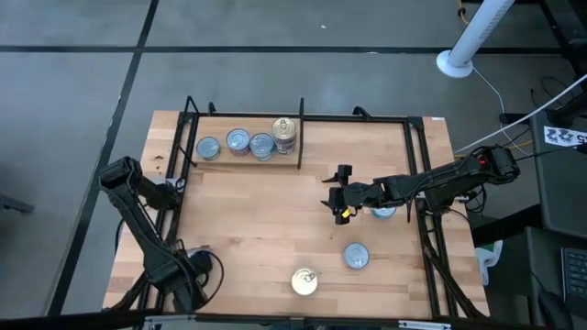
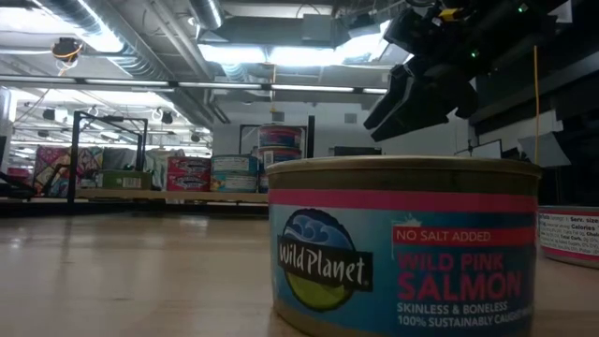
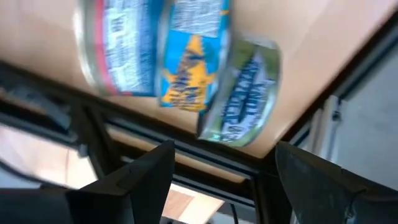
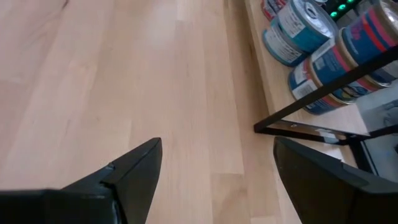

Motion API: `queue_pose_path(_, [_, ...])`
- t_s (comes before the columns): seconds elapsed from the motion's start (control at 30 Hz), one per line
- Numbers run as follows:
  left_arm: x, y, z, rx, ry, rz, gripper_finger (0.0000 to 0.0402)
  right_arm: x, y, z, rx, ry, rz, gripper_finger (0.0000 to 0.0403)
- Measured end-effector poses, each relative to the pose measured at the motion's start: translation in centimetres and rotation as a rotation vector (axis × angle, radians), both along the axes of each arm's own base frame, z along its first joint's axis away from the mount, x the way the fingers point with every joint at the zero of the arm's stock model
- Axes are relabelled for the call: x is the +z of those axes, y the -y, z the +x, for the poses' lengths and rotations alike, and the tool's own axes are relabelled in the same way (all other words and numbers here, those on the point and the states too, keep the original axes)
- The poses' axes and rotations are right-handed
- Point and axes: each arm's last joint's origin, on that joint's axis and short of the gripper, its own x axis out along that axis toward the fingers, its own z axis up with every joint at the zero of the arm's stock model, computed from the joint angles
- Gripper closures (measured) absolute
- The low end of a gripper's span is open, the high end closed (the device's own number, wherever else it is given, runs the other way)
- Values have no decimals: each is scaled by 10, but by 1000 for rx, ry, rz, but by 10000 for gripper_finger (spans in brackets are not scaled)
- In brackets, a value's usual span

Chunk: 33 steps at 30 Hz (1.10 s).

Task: Stack canned seafood by type on shelf
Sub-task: Stack the green tuna can on top of the green tuna can on the shelf

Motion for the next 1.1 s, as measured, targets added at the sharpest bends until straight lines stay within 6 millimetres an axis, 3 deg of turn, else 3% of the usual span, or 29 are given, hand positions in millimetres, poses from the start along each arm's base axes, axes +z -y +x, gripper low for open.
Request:
queue_pose_path(0.57, [-1,4,2,-73,80,-9,130,0,-1,0,30,-5,25,95])
queue_pose_path(1.1, [-23,8,-6,-10,60,25,130,0,-1,0,38,-7,31,95])
